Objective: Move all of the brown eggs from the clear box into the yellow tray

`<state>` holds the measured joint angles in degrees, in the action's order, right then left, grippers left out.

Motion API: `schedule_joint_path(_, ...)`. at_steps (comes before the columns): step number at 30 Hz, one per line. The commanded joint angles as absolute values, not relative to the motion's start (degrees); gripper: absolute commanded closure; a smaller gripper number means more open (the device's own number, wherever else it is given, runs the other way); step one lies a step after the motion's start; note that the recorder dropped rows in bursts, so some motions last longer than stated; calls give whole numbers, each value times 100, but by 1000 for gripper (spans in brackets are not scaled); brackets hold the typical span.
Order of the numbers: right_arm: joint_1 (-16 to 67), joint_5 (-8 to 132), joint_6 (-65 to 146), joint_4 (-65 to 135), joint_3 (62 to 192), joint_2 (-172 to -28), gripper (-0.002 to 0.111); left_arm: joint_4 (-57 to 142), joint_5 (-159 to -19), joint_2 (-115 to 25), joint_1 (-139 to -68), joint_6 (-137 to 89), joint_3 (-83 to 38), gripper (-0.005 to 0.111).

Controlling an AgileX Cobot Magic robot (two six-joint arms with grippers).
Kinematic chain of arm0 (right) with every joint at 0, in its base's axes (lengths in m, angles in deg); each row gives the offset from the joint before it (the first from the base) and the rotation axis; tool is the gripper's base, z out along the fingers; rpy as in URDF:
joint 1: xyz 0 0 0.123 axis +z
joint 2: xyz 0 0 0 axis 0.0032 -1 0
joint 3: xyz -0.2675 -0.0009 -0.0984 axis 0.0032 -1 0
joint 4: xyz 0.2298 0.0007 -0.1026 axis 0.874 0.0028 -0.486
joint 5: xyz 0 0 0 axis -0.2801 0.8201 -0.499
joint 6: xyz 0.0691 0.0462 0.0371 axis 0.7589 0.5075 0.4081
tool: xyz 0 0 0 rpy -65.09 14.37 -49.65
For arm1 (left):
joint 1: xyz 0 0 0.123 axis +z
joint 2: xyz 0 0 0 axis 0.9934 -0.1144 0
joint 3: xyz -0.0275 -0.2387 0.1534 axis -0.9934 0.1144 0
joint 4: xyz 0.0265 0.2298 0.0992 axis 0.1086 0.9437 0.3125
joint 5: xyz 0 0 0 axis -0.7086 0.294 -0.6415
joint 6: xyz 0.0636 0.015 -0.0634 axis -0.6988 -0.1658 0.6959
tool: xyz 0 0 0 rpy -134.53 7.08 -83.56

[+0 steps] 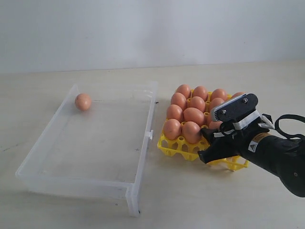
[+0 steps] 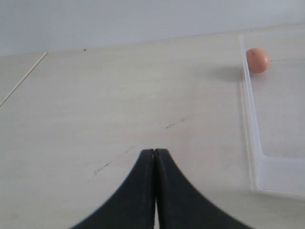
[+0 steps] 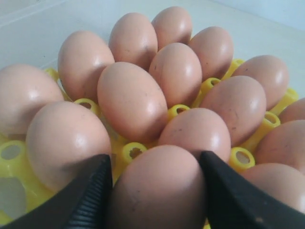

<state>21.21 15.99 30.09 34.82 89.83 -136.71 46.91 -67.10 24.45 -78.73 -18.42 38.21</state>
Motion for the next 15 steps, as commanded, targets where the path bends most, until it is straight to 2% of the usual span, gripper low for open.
schedule_joint_path(1,2098,1793,3021,3366,8985,-13681,108,4679,-6746,2477,-7907,-1813,3798,107)
schedule_joint_path(5,2098,1793,3498,3127,8985,-13681,105,4679,-6746,2477,-7907,-1813,3798,107)
schedule_joint_path(7,2098,1859,3697,3127,8985,-13660,93,4679,-6746,2477,-7907,-1813,3798,107)
schedule_joint_path(8,2098,1948,3780,3140,8985,-13635,80,4679,-6746,2477,-7907,-1813,3798,107)
schedule_joint_path(11,2098,2044,3818,3174,8985,-13570,55,4679,-6746,2477,-7907,-1813,3798,107)
schedule_joint_path(13,2098,2042,3818,3192,8985,-13517,43,4679,-6746,2477,-7907,-1813,3798,107)
schedule_joint_path(15,2098,2090,3818,3192,8985,-13466,41,4679,-6746,2477,-7907,-1813,3798,107)
